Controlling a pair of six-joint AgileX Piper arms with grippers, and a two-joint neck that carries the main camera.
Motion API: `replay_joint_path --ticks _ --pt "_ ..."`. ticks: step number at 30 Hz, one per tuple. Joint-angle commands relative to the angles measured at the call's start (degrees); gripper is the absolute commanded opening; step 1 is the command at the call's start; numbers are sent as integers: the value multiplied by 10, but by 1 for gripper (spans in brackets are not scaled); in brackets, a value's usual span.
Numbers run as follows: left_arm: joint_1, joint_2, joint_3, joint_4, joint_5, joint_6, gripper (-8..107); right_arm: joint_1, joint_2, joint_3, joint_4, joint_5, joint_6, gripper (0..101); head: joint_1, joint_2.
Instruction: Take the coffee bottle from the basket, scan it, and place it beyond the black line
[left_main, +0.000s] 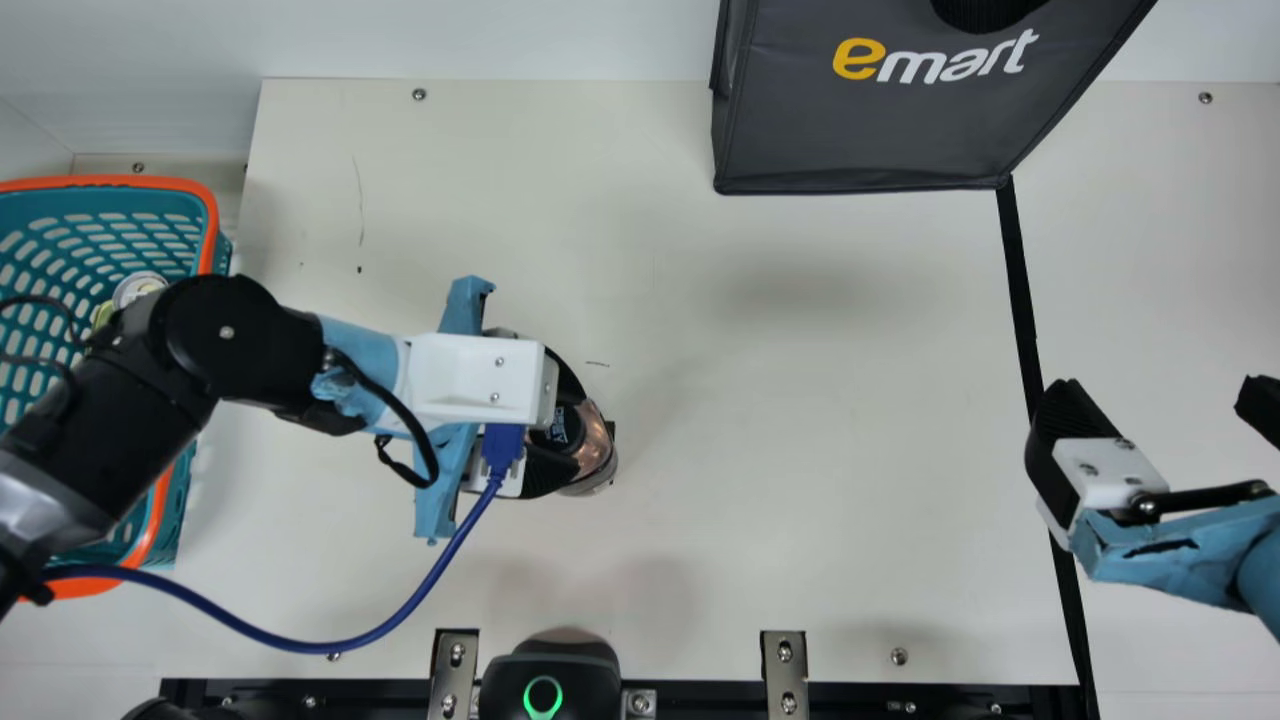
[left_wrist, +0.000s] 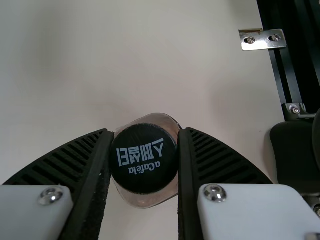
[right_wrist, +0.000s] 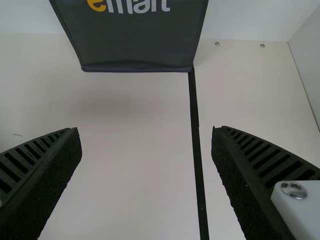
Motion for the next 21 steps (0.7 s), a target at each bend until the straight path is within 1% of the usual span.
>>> replay_joint_path --ticks 1,8,16,21 --pt "1 0 -3 0 0 -4 67 0 0 0 0 0 0 91 -10 0" --pt "1 -1 -9 -1 0 -20 90 0 0 0 0 0 0 91 -10 0" --pt "3 -9 -12 -2 2 -43 90 0 0 0 0 0 0 91 -10 0" --pt "9 -23 -12 -2 2 -82 90 0 0 0 0 0 0 91 -10 0"
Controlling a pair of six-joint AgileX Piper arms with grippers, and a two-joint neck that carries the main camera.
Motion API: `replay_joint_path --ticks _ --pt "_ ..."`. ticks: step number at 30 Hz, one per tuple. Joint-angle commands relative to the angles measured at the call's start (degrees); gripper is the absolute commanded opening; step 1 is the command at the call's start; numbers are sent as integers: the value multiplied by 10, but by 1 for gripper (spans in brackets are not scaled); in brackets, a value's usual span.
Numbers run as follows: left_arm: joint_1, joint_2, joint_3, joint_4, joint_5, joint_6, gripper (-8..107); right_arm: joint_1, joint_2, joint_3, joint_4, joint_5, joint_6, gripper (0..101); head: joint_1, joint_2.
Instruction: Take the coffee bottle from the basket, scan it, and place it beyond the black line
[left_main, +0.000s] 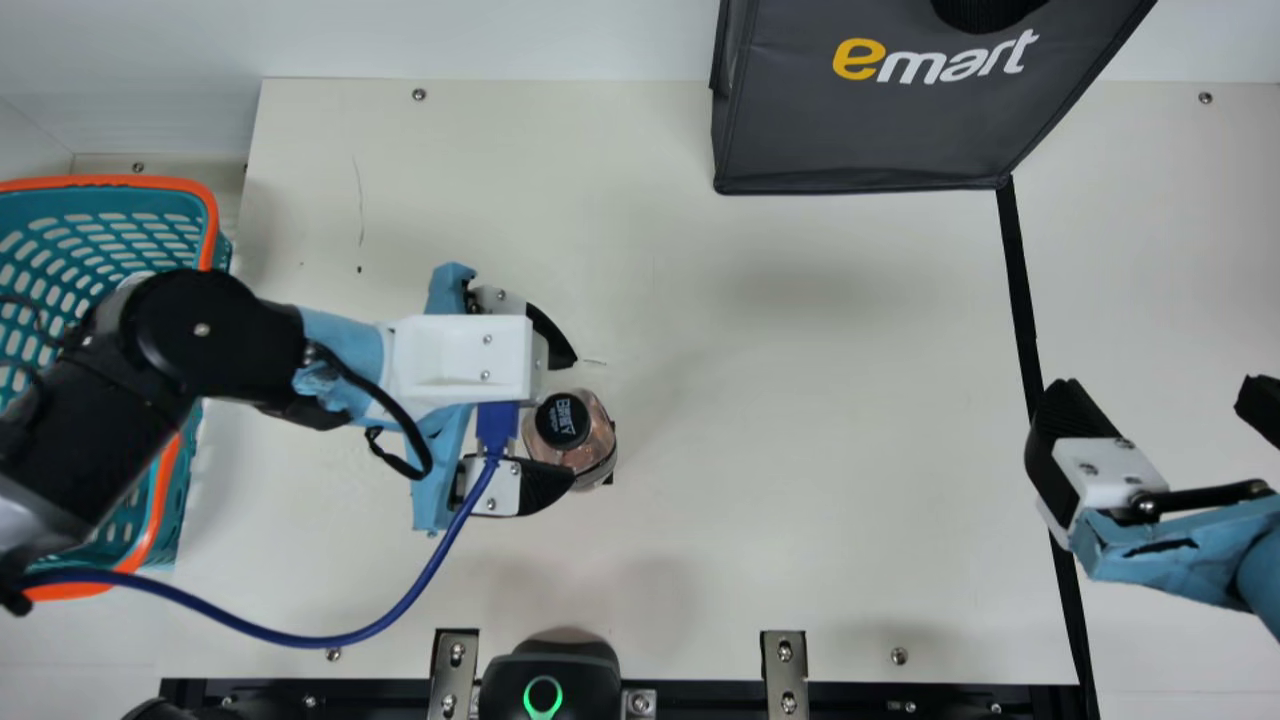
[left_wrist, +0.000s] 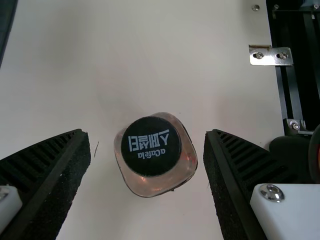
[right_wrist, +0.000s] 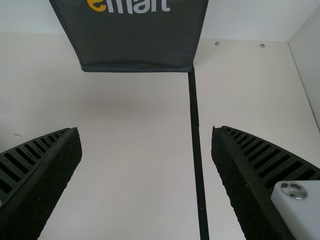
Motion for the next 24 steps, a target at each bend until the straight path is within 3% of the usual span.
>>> replay_joint_path --ticks 1,11,24 --pt "2 -6 0 -1 -1 -23 90 0 0 0 0 0 0 91 -10 0" --pt "11 -59 11 4 -16 -134 90 0 0 0 0 0 0 91 -10 0" --pt "11 -145 42 56 -87 -289 90 0 0 0 0 0 0 91 -10 0"
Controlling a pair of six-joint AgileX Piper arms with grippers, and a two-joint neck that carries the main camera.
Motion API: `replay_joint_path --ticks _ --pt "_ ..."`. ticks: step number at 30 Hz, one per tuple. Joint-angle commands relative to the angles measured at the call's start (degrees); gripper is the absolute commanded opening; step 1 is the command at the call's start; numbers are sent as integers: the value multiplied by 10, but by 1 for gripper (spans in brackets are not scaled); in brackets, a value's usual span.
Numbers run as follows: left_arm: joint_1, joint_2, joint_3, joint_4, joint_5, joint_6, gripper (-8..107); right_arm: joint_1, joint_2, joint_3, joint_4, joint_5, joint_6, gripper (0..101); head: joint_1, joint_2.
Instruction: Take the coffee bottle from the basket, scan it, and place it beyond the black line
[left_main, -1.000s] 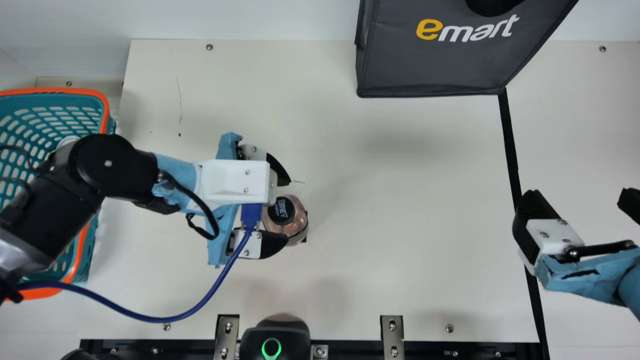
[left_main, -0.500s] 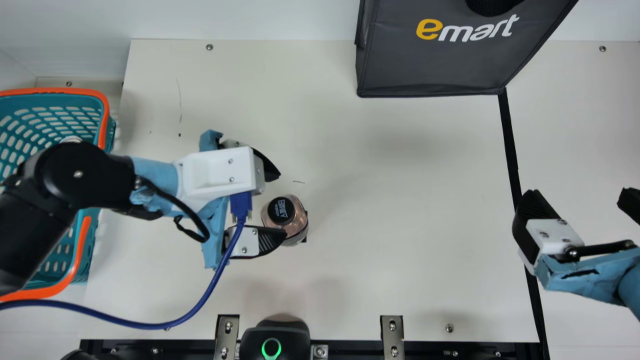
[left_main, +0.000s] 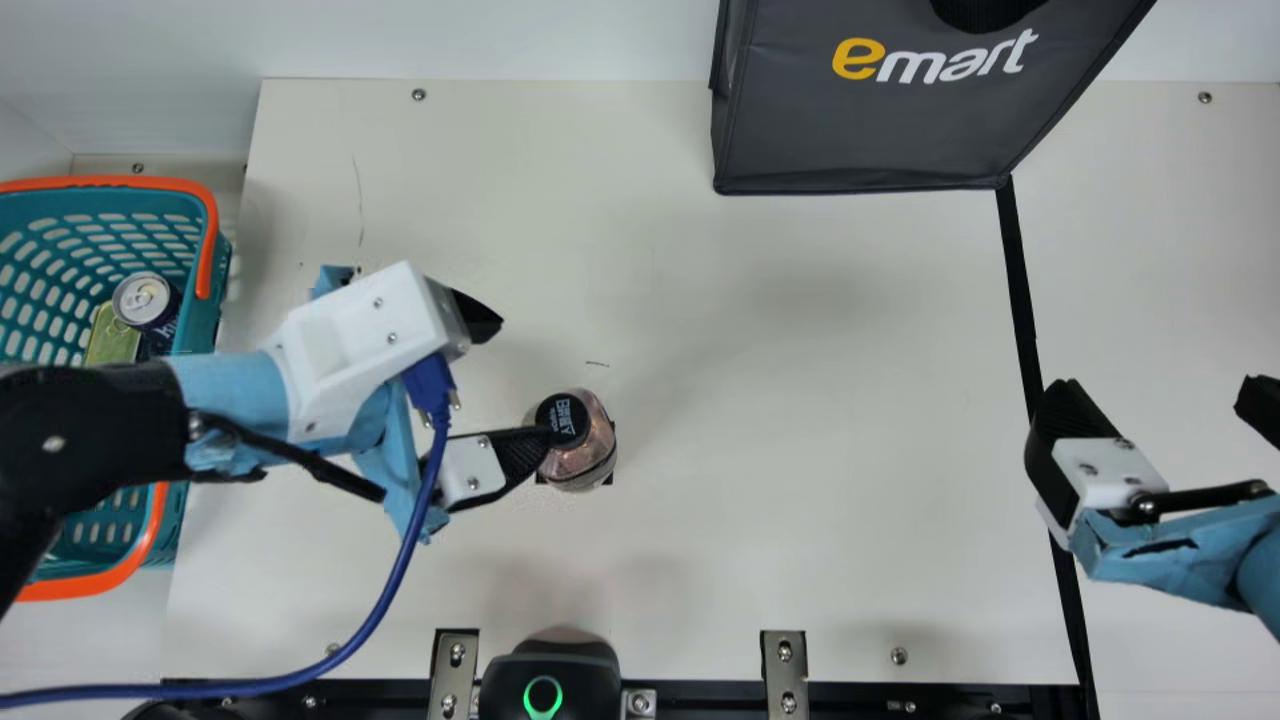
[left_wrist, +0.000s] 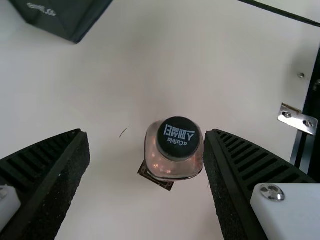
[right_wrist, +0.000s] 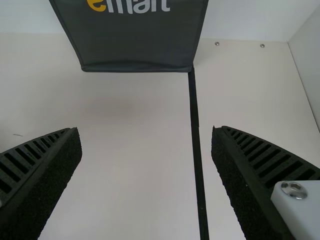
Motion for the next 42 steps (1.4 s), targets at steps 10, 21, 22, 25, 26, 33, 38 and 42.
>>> replay_joint_path --ticks 10,21,22,25,26,33,38,42 --pt "36 -74 26 53 -16 -73 90 0 0 0 0 0 0 91 -10 0" --pt "121 -127 38 60 5 -66 90 0 0 0 0 0 0 91 -10 0" --pt "129 -131 39 60 6 -65 90 0 0 0 0 0 0 91 -10 0" --pt "151 -139 41 61 7 -64 90 0 0 0 0 0 0 91 -10 0" --pt "158 -142 42 62 7 -65 90 0 0 0 0 0 0 91 -10 0" --pt "191 -155 47 66 7 -71 90 0 0 0 0 0 0 91 -10 0" --pt "199 -164 50 62 19 -76 90 0 0 0 0 0 0 91 -10 0" --pt "196 -172 49 62 31 -86 90 0 0 0 0 0 0 91 -10 0"
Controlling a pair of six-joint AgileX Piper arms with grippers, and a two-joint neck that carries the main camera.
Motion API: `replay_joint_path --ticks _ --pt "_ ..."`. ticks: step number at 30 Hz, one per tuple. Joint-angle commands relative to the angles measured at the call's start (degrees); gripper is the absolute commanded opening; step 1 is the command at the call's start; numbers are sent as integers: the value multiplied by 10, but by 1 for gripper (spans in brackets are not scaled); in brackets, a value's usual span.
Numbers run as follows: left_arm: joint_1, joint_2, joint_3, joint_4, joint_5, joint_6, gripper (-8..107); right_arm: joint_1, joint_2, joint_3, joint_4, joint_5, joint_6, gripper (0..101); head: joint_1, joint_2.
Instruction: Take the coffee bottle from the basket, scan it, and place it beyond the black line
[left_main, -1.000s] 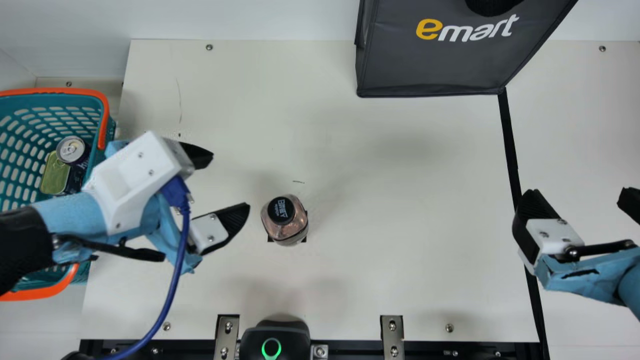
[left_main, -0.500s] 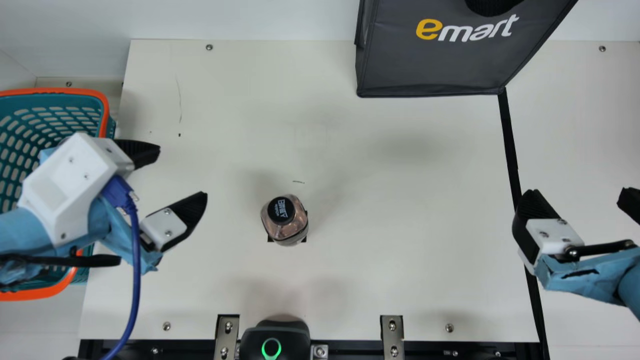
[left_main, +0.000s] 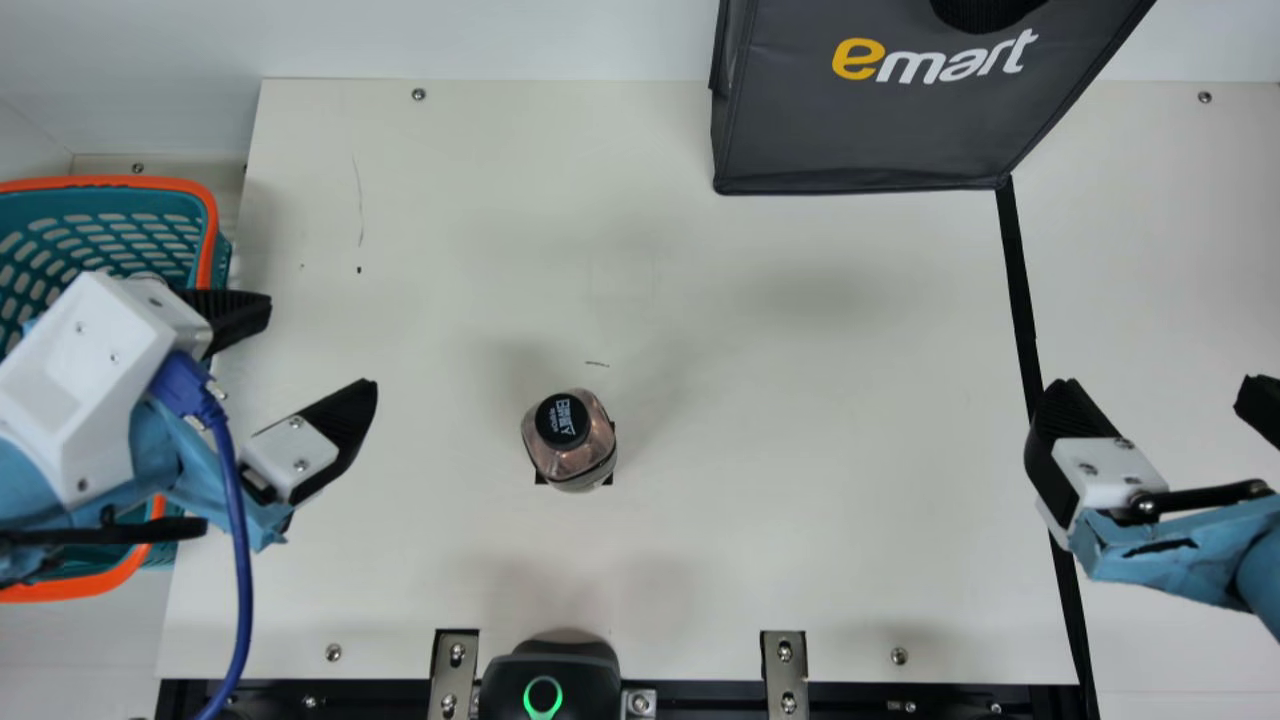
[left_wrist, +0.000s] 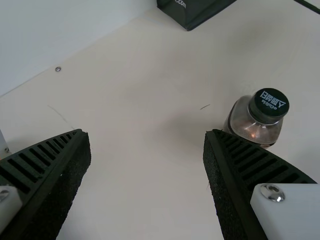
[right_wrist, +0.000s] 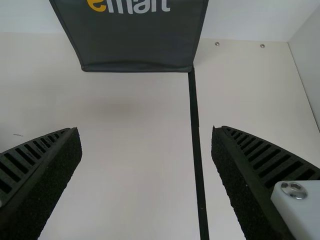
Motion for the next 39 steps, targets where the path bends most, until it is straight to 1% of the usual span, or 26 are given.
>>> replay_joint_path --ticks 1,9,15,22,27,33,39 --pt "-4 -3 0 1 4 -5 90 0 0 0 0 0 0 91 -9 0" --pt "-41 -13 -3 21 7 -61 90 0 0 0 0 0 0 91 -9 0" --pt "-91 -11 -8 73 -18 -137 90 0 0 0 0 0 0 91 -9 0" --pt "-168 2 -16 179 -56 -257 90 0 0 0 0 0 0 91 -9 0" --pt "-230 12 -20 262 -69 -357 90 0 0 0 0 0 0 91 -9 0" --pt "-317 26 -29 359 -64 -486 90 0 0 0 0 0 0 91 -9 0" --pt "-408 47 -44 443 -46 -608 90 0 0 0 0 0 0 91 -9 0"
